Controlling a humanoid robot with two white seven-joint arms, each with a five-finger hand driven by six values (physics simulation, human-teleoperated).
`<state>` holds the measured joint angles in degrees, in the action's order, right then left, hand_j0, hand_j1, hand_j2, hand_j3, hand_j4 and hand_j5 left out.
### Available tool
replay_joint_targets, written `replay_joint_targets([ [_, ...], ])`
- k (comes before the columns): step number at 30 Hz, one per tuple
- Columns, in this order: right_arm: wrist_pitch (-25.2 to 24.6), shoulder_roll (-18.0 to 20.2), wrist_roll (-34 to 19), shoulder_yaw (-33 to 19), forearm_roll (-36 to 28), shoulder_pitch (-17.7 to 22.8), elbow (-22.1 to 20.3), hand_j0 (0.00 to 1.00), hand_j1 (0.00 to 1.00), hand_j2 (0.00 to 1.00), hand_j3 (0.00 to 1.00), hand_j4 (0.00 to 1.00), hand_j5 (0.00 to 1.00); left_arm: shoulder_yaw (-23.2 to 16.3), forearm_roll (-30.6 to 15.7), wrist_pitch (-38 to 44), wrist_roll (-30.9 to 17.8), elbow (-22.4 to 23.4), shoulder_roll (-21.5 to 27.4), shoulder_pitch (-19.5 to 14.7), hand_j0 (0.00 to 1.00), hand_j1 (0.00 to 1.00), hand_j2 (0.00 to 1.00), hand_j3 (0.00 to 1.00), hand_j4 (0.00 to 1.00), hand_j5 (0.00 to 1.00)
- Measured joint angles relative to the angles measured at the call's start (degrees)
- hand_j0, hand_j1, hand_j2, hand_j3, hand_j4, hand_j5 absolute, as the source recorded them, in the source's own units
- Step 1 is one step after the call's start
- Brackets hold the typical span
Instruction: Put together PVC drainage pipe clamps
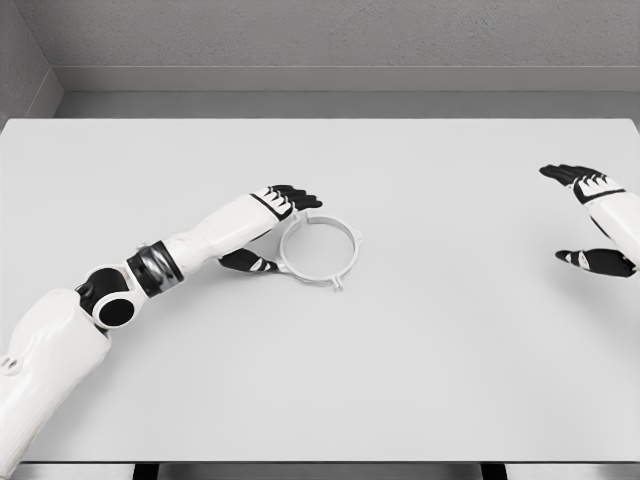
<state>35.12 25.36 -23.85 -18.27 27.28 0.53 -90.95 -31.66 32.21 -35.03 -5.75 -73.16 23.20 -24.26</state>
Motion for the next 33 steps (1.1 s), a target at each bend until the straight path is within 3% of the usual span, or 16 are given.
replay_joint_targets([
  [24, 0.0, 0.0, 0.0, 0.0, 0.0, 0.0, 0.0, 1.0, 1.0, 1.0, 1.0, 1.0, 1.0, 0.6, 0.0, 0.0, 0.0, -0.6, -0.9, -0.3, 1.0, 1.0, 1.0, 1.0, 1.0, 1.0],
  [29, 0.0, 0.0, 0.0, 0.0, 0.0, 0.0, 0.0, 1.0, 1.0, 1.0, 1.0, 1.0, 1.0, 2.2, -1.3, 0.0, 0.1, -0.4, 6.8, -3.8, 1.0, 1.0, 1.0, 1.0, 1.0, 1.0],
  [33, 0.0, -0.1, 0.0, 0.0, 0.0, 0.0, 0.0, 1.0, 1.0, 1.0, 1.0, 1.0, 1.0, 6.7, -2.3, 0.0, 0.2, 0.2, 15.2, -5.0, 1.0, 1.0, 1.0, 1.0, 1.0, 1.0],
])
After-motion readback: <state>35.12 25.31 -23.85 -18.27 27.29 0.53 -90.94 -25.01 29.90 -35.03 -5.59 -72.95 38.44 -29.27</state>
